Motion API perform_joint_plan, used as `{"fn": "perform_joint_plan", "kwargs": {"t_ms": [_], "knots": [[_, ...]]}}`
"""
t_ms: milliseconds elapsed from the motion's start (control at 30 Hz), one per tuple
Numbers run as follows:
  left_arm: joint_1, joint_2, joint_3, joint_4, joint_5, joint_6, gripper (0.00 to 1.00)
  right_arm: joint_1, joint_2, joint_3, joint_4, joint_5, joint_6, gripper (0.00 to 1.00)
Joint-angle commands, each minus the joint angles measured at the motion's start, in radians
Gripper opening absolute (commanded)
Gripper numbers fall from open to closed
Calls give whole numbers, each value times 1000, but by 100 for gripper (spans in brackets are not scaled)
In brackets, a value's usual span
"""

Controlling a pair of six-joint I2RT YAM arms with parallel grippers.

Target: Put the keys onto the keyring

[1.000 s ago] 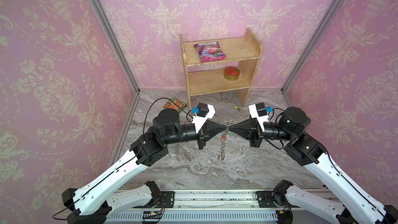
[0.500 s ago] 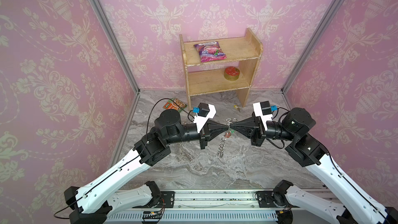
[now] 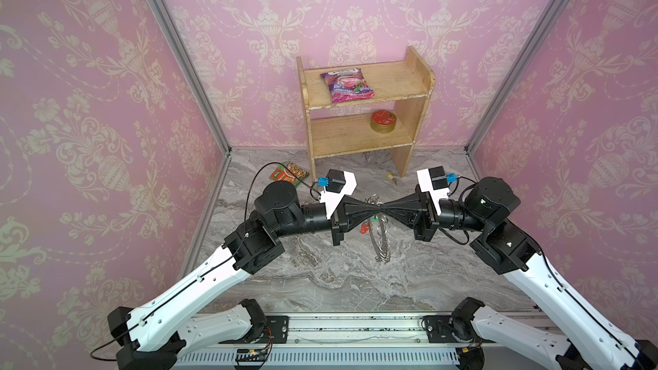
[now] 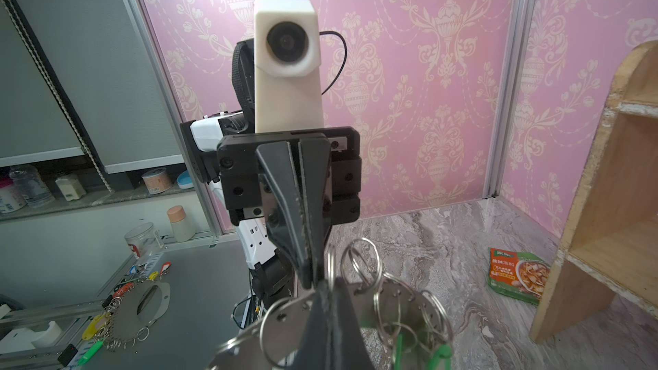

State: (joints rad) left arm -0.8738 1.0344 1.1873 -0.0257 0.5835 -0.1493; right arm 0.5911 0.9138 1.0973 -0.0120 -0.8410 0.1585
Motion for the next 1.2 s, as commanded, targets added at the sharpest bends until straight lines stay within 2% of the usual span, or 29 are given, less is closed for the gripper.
{"fn": "perform_joint_plan", "kwargs": {"t_ms": [0,100,233,767,933,1167], "knots": [[-6,1,-12,23,32,-12,8,-4,0,28,40,-19,15,0],[-5,0,-15,19,26,-3,8,-4,2,30,41,-22,16,0],[-5,-5,-23,21,16,3,0,-4,6,37,41,-29,18,0],[-6,-82,-48,-23,-74,45,0,-4,-20,38,6,-5,0,0],[-5,-75,-48,-18,-67,25,26,-4,-16,39,21,-19,11,0],[-5,-45,-38,-18,-39,8,33,-4,-9,46,28,-51,23,0]]}}
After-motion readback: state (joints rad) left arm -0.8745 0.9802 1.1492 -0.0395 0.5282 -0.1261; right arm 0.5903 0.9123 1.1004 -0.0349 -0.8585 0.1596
